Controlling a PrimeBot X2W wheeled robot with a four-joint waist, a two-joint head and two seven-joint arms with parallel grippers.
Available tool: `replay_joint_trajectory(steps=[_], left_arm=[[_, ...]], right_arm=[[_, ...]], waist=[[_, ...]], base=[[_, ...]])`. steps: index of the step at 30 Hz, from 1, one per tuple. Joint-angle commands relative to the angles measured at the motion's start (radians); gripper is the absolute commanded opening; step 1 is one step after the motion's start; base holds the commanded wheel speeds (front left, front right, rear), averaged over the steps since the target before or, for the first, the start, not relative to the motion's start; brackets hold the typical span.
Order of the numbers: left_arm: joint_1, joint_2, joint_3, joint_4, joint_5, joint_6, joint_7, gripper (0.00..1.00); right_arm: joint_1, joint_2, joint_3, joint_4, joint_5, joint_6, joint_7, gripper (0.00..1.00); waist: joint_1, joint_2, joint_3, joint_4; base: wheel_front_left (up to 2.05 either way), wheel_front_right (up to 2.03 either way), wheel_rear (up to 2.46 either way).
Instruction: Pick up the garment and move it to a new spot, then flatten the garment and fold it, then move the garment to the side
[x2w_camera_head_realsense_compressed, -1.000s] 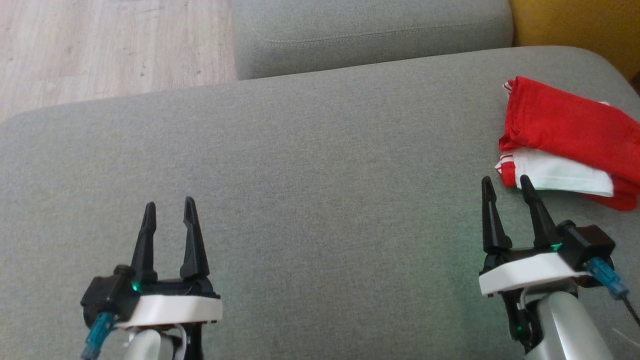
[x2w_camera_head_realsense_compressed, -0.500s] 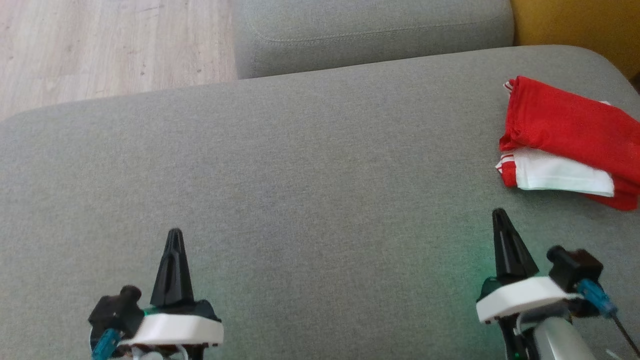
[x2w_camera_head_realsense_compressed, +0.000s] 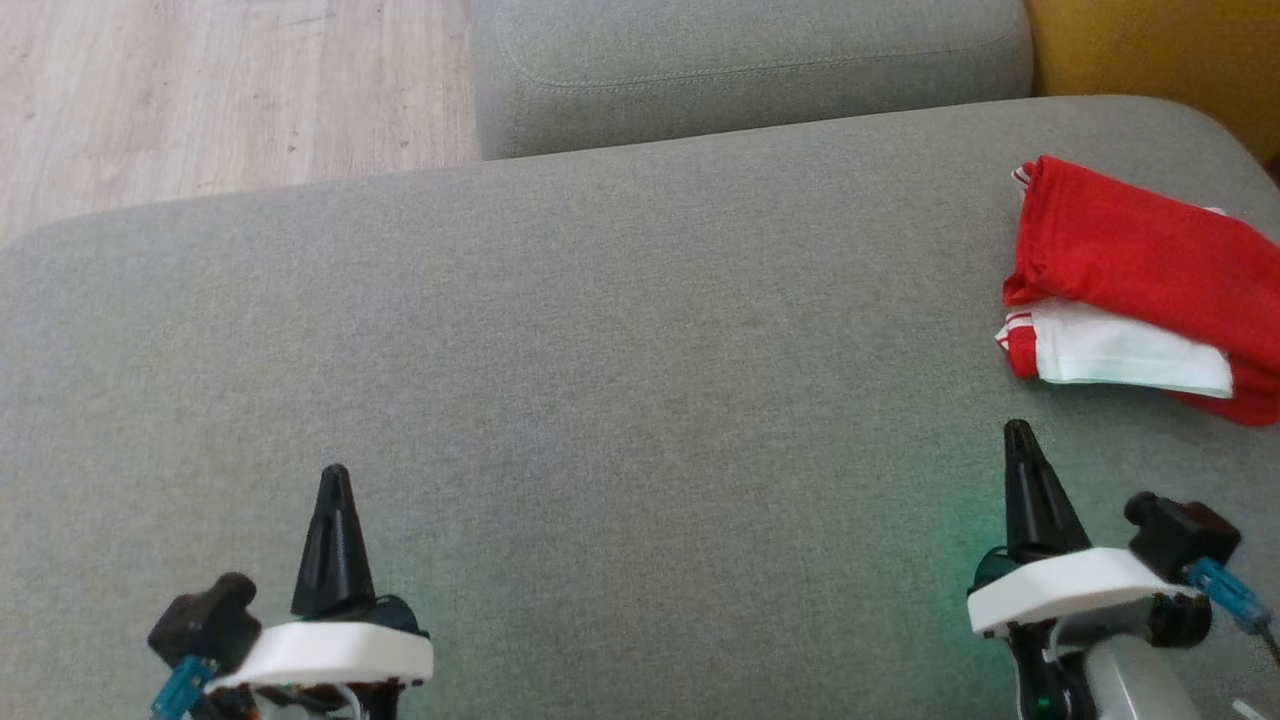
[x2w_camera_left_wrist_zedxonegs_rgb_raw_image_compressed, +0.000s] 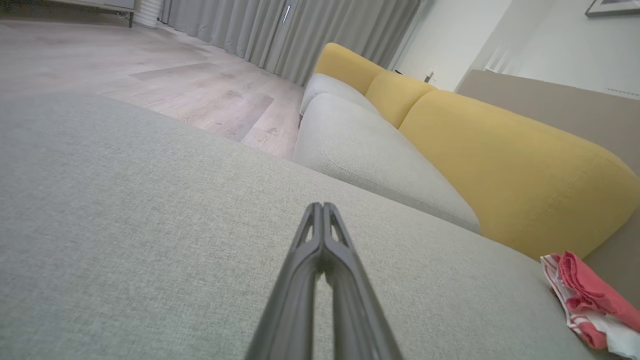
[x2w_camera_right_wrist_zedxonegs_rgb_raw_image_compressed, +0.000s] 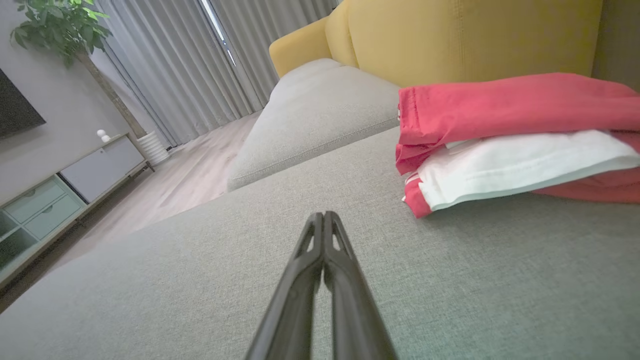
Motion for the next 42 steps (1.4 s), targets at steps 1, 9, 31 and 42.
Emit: replay_joint_trajectory(steps=[1,9,31,42], left_arm=[[-0.044,0.002,0.023,-0.031,-0.023,-0.006,0.006,0.00],[-0.048,0.003,0.038,-0.028,-0.102,-0.011,0.030,0.00],[-0.058,0.005,0.078,-0.022,-0.311,-0.024,0.091,0.00],[-0.065,0.006,0.102,-0.019,-0.429,-0.032,0.126,0.00]], right_arm=[[-0.043,-0.006,-0.007,-0.040,0.030,0.001,0.005,0.00],[-0.043,-0.008,-0.016,-0.047,0.121,0.001,0.026,0.00],[-0.041,-0.010,-0.042,-0.067,0.359,0.003,0.085,0.00],[-0.040,-0.011,-0.058,-0.078,0.494,0.003,0.119,0.00]], waist=[[0.0000,-0.0001,0.000,0.001],[0.0000,-0.0001,-0.003,0.004],[0.0000,-0.0001,-0.009,0.014],[0.0000,-0.0001,-0.013,0.020]], base=[[0.00,0.00,0.00],[0.00,0.00,0.00],[0.00,0.00,0.00],[0.00,0.00,0.00]])
